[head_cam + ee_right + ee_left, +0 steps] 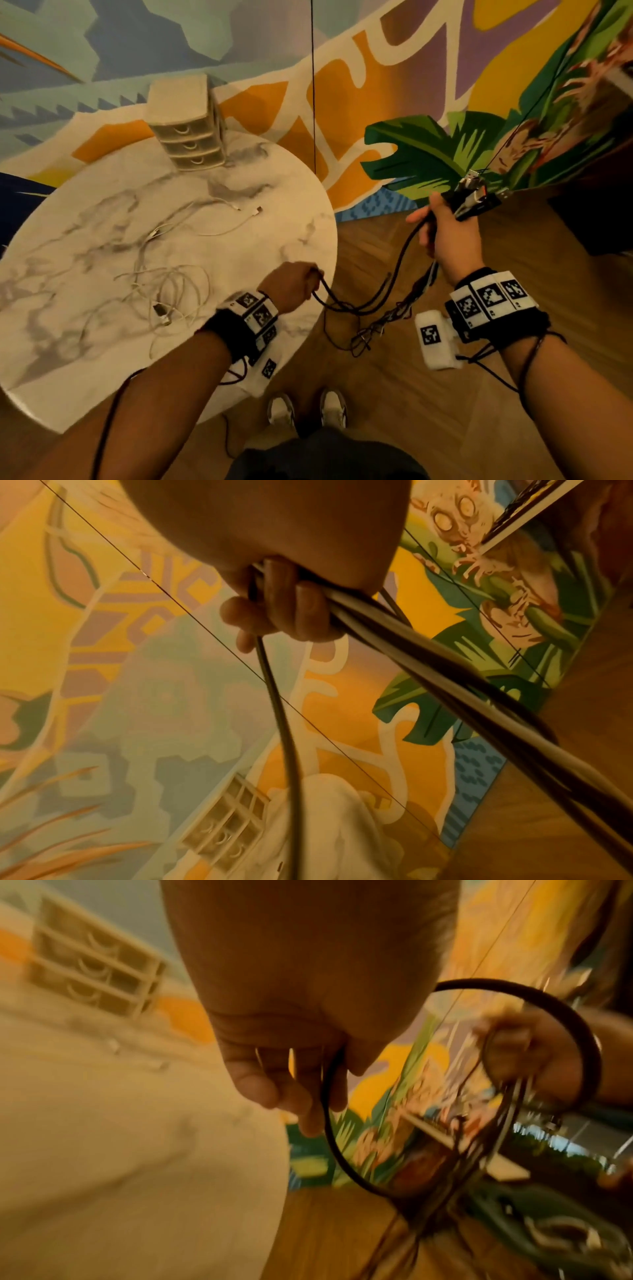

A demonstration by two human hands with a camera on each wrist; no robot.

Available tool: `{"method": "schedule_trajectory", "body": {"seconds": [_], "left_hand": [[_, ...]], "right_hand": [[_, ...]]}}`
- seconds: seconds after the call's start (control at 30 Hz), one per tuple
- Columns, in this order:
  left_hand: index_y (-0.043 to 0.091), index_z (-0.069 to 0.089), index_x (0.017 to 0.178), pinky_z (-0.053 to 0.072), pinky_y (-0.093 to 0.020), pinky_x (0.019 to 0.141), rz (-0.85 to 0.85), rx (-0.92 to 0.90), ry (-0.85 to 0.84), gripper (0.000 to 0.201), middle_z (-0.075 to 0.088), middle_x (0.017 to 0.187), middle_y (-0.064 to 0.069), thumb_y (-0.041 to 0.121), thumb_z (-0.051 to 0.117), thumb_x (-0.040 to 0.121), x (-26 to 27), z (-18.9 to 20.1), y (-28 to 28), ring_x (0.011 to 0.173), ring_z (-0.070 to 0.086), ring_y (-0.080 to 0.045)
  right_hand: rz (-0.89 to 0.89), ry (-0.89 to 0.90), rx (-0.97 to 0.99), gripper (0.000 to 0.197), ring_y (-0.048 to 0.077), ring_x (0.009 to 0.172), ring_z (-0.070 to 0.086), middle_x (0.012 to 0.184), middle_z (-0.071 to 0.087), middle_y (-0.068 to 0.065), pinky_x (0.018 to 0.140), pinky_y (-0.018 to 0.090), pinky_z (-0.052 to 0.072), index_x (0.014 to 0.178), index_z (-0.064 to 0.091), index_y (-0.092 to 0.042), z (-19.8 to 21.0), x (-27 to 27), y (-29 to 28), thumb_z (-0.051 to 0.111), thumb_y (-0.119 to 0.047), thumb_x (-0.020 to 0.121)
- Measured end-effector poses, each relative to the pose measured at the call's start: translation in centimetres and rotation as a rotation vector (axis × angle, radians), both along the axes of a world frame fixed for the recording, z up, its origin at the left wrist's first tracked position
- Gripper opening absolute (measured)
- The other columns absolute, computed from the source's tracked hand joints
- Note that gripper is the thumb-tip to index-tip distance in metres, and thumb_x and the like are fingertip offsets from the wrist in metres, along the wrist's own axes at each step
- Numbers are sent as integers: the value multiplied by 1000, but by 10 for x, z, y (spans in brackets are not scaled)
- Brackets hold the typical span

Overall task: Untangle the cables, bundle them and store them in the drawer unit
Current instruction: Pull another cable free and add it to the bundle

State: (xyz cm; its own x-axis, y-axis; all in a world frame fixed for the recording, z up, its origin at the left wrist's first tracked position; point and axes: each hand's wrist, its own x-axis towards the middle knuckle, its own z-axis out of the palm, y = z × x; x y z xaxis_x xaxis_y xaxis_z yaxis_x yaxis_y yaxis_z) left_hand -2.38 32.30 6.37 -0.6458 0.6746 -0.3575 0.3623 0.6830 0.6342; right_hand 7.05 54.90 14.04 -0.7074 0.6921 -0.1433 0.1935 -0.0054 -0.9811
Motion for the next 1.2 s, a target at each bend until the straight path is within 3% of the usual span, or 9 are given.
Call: {"method": "schedule_trajectory", "body": {"seconds": [0.13,0.2,0.37,0.47,0.57,0.7,0.93,1.07,1.2], "left_hand": [[18,43,133,42,-34,90,-288,-475,-88,38,52,131,-15,21,43,96,34,-44,14,115,53,-31],[15,32,142,37,-35,100,-326,-418,-79,49,42,138,-14,16,45,95,37,-36,28,125,44,-30],[18,43,130,50,-23,63,76,399,-326,42,59,103,2,18,58,91,27,32,92,73,59,-14],[19,53,98,48,-29,59,26,434,-263,6,59,77,-3,20,47,97,19,49,116,64,55,-14],[20,55,82,43,-29,56,31,400,-335,14,55,68,-1,23,51,95,16,27,107,57,52,-14],[21,54,108,47,-25,58,45,448,-530,19,59,97,1,11,56,91,31,10,110,66,57,-16],[20,60,84,46,-32,63,78,384,-408,12,60,79,-9,32,58,85,7,-12,111,69,56,-24],[19,49,129,45,-36,94,-236,-260,4,40,56,126,-13,22,51,89,-5,-39,99,110,55,-31],[17,46,133,41,-32,99,-225,325,-57,54,47,134,-4,20,65,83,13,19,114,119,49,-20]], "right_hand": [[10,-4,-7,52,5,30,36,35,48,-2,35,13,27,73,63,1,-4,9,11,39,-36,100],[46,-30,2,52,6,31,38,37,51,-3,36,15,28,75,64,2,-5,10,9,39,-36,100],[142,-83,-6,49,5,32,41,38,52,-3,37,13,31,80,65,3,-14,7,-1,40,-34,100],[179,-104,28,47,7,34,41,43,50,4,39,13,31,77,66,-5,-13,3,2,40,-37,99],[203,-145,61,48,5,33,40,46,50,6,38,12,30,85,69,-5,-14,5,8,39,-39,99],[181,-151,-38,41,8,38,51,42,50,2,45,16,41,89,67,-3,-23,6,8,41,-32,100],[162,-197,58,40,4,31,41,41,52,0,39,14,31,87,67,-10,-20,3,15,40,-37,99],[161,-141,14,48,9,34,40,45,52,4,39,16,33,83,70,-6,-15,4,18,36,-34,101],[194,-75,-15,41,8,68,62,82,70,3,65,20,46,95,70,-5,-10,1,8,40,-33,99]]}}
